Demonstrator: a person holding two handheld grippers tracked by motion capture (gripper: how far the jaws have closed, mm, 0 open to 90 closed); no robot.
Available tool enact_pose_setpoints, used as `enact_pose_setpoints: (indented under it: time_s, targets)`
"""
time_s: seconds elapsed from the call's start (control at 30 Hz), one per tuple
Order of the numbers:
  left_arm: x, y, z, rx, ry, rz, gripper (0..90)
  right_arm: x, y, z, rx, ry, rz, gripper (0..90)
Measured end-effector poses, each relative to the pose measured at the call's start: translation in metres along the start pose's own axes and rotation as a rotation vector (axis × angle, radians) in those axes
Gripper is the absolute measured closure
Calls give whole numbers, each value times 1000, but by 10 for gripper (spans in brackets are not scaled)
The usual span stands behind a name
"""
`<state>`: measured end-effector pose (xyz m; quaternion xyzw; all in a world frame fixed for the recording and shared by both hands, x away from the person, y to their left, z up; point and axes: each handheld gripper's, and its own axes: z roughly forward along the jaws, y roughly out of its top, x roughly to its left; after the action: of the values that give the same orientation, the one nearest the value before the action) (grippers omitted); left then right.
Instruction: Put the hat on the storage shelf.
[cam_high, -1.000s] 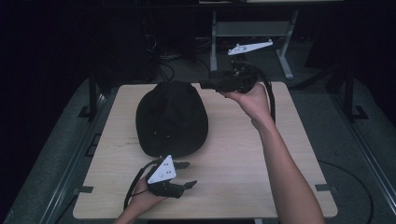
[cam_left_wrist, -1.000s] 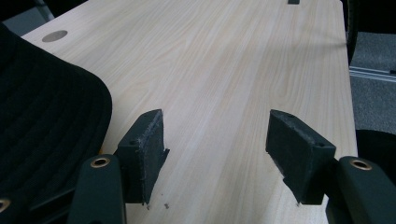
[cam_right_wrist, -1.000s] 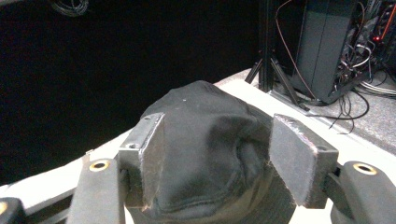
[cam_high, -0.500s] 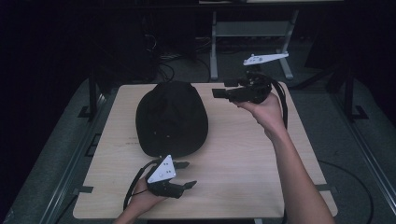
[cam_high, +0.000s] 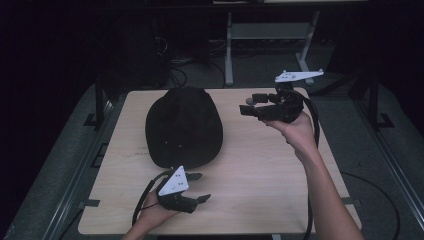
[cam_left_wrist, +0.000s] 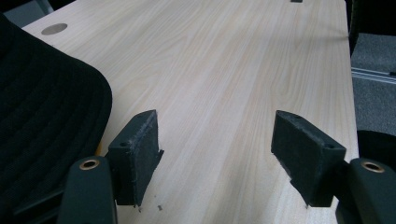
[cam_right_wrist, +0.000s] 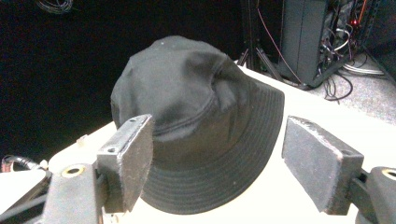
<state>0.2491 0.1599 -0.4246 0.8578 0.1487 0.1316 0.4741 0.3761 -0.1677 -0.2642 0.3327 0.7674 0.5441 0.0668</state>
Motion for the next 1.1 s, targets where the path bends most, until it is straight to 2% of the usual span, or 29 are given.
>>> enact_pose_setpoints:
  time_s: [0.73, 1.1]
  targets:
    - [1, 0, 0, 4, -2, -9, 278, -5, -43, -24, 7, -31, 34, 189]
    - [0, 0, 1, 2, -4, -17, 276, -2, -69, -38, 14, -41, 46, 180]
